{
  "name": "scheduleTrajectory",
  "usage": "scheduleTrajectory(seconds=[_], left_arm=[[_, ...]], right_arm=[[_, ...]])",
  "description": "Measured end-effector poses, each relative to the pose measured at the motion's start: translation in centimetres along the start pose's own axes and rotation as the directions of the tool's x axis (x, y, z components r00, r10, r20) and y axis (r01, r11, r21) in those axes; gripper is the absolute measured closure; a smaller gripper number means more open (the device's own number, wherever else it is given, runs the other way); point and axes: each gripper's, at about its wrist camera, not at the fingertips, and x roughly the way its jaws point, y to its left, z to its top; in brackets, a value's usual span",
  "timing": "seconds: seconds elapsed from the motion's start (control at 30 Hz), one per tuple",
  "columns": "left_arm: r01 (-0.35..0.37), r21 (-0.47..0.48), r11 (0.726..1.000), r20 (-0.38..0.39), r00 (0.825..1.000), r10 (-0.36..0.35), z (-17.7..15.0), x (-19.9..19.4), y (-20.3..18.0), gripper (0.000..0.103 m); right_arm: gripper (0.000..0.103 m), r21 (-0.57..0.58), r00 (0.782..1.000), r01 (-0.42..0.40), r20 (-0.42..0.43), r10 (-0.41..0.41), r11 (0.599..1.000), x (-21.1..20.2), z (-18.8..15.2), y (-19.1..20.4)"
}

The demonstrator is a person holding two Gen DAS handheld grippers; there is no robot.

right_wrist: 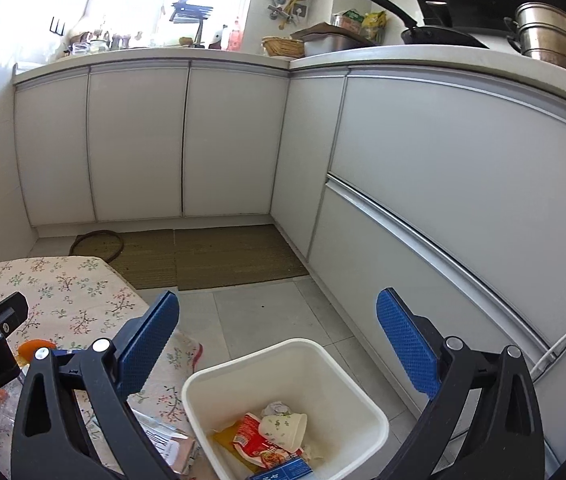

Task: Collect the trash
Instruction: 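Move both tools back over the table toward the orange peels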

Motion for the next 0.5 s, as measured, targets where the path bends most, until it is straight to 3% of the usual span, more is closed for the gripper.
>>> scheduleTrajectory(seconds=[0.23, 0.5], left_arm=[[-0.078, -0.074, 0.994, -0.075, 0.995, 0.072, -0.7, 1.1, 6.1, 0.007], [-0.174, -0.204, 0.963, -0.211, 0.969, 0.131, -2.4, 3.5, 14.3, 0.007]], right_arm=[[0.007, -0.049, 0.995, -0.096, -0.007, 0.096, 0.994, -0.5, 0.1, 5.7], [0.007, -0.096, 0.982, -0.190, -0.039, 0.187, 0.977, -0.5, -0.2, 10.9]])
